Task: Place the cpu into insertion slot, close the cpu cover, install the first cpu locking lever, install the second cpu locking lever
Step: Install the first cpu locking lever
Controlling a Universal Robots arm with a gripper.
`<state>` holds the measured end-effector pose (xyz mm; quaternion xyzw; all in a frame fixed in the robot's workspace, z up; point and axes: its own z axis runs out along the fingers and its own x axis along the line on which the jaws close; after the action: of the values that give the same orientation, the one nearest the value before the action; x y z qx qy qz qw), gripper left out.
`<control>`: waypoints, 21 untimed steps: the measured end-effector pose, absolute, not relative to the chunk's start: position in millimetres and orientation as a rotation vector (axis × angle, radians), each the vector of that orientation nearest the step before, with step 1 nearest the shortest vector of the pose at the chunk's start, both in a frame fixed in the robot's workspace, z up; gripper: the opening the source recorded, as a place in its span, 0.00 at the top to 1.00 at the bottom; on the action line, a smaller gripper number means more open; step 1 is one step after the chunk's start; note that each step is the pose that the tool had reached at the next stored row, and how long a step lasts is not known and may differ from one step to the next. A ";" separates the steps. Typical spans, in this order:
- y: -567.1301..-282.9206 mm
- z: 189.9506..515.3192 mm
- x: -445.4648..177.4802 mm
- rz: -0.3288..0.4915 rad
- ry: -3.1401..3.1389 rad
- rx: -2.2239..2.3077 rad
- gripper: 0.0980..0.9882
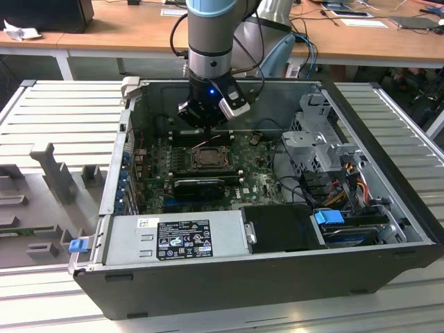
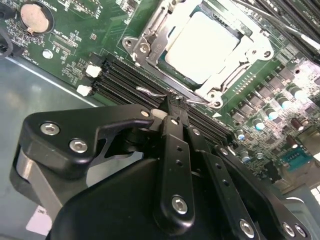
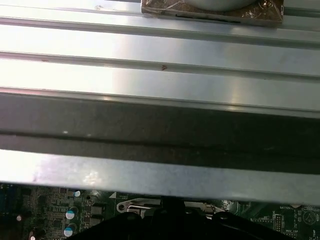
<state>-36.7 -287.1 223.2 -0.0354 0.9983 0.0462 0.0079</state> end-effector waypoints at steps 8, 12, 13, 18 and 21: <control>-287.0 219.6 -23.0 0.144 3.120 -0.097 0.99; -286.9 217.3 -20.8 0.144 3.120 -0.076 0.99; -286.9 216.2 -20.6 0.144 3.120 -0.075 0.99; -286.8 208.9 -20.3 0.144 3.120 -0.075 0.99; -286.4 205.7 -20.0 0.144 3.120 -0.075 0.99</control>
<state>-20.0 -286.4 205.7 -0.0239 0.9986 0.0461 0.0085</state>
